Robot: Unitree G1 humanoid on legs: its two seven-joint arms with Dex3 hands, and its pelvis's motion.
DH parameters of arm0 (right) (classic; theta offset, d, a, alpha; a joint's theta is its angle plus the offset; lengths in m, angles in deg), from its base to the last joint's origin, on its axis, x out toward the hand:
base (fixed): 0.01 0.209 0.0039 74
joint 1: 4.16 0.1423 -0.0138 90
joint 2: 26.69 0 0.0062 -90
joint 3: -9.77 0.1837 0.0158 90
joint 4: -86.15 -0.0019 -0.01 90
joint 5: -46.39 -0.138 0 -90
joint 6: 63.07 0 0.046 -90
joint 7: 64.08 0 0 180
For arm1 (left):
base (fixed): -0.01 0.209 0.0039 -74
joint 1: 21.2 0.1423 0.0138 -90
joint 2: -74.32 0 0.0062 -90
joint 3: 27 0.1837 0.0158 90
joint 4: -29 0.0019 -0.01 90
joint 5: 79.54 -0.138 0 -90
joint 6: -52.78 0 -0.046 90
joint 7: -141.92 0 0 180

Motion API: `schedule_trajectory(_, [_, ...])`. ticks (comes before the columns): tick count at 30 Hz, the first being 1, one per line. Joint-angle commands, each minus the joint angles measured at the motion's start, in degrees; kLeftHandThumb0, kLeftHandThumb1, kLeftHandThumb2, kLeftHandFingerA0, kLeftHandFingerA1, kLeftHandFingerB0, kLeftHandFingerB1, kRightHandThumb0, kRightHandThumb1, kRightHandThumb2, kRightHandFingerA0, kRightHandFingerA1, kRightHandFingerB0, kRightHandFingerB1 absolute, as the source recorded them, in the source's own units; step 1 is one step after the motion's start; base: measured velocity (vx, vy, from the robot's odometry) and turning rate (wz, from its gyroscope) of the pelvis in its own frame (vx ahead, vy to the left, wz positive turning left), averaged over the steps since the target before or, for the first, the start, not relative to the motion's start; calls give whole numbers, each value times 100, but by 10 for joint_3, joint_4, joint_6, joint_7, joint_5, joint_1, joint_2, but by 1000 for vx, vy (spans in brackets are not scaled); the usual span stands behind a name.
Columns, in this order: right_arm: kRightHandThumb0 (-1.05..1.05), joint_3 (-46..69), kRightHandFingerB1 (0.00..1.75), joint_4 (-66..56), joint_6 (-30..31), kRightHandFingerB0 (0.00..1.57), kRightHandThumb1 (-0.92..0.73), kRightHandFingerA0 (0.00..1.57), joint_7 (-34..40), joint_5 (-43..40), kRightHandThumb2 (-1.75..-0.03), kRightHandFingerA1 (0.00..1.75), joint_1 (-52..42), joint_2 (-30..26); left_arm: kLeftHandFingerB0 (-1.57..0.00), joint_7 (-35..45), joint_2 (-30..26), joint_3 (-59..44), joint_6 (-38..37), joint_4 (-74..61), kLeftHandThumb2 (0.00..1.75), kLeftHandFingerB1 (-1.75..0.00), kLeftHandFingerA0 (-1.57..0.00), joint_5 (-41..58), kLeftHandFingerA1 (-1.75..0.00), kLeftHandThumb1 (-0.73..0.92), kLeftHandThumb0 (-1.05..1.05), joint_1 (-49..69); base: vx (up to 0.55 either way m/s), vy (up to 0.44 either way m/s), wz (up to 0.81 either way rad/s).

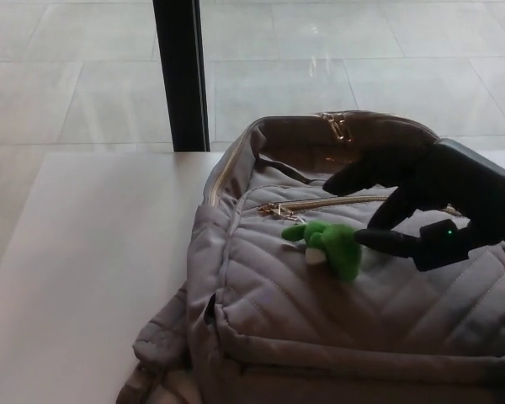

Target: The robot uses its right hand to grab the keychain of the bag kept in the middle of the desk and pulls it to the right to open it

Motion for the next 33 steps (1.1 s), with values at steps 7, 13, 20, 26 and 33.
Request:
schedule_trajectory(7, [-78,-19,38,0,-19,53,-72,70,-20,63,-62,76,-9,-10,-56,7,-8,12,-17,-6,59,-42,-67,-7,-58,64,-61,5,0,0,0])
schedule_trajectory(13, [-81,-45,41,-30,-4,52,-73,68,-32,73,-63,86,-2,17,-55,4,-7,12,-14,0,60,-41,-69,-5,-55,64,-62,3,0,0,0])
schedule_trajectory(20, [-103,-79,30,-22,29,6,-83,102,-63,121,-67,144,17,-5,-53,9,-6,15,-18,-3,61,-43,-68,-4,-58,68,-66,3,0,0,0])
schedule_trajectory(26, [-104,-133,11,-13,79,5,-63,106,-124,162,-110,137,46,-63,-54,15,-8,14,-9,-6,61,-43,-66,-2,-57,71,-66,1,0,0,0])
schedule_trajectory(33, [-105,-146,31,-18,105,3,-78,95,-128,179,-66,144,49,-49,-52,20,-9,10,-10,-9,62,-42,-64,2,-58,74,-66,0,0,0,0])
